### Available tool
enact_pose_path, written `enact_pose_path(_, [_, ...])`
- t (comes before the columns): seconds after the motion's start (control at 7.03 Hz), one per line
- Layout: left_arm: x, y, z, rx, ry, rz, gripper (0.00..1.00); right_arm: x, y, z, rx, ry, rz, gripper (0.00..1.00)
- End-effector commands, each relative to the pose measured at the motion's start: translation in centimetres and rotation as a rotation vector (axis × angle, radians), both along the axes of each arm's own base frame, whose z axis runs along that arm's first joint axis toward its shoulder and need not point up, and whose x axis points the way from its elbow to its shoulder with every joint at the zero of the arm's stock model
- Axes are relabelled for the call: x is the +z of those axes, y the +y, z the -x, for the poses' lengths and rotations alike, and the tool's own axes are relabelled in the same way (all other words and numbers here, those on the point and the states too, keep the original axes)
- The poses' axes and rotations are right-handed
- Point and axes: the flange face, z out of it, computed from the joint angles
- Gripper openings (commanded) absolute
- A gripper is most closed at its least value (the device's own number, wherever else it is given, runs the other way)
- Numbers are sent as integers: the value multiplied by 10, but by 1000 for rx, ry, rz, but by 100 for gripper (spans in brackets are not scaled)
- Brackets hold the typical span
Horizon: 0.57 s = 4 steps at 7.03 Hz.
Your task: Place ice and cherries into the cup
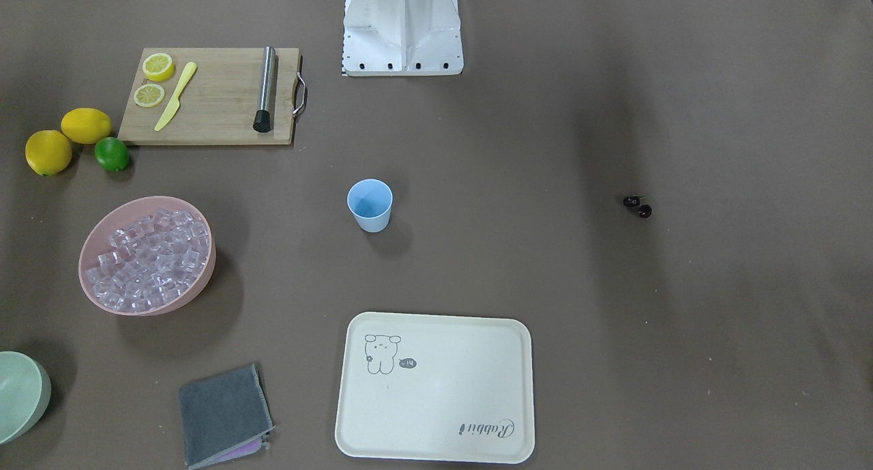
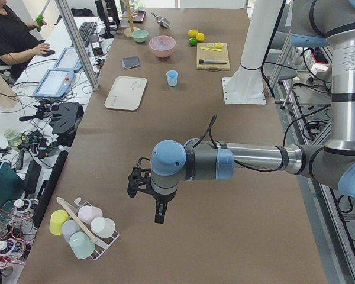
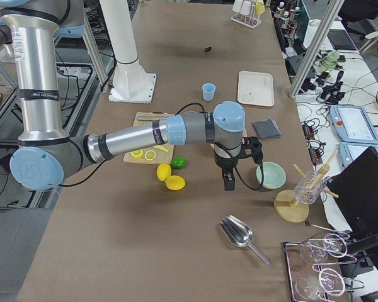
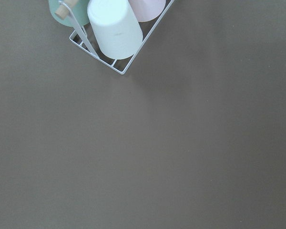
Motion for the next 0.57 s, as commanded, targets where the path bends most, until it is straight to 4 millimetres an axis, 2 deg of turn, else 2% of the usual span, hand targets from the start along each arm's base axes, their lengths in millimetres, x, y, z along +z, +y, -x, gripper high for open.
enact_pose_path(0.0, [4,0,0,1,2,8,98,-3,-2,0,0,1,-7,100])
enact_pose_path(0.43, [3,-1,0,0,1,6,98,-6,-4,3,-5,1,-10,100])
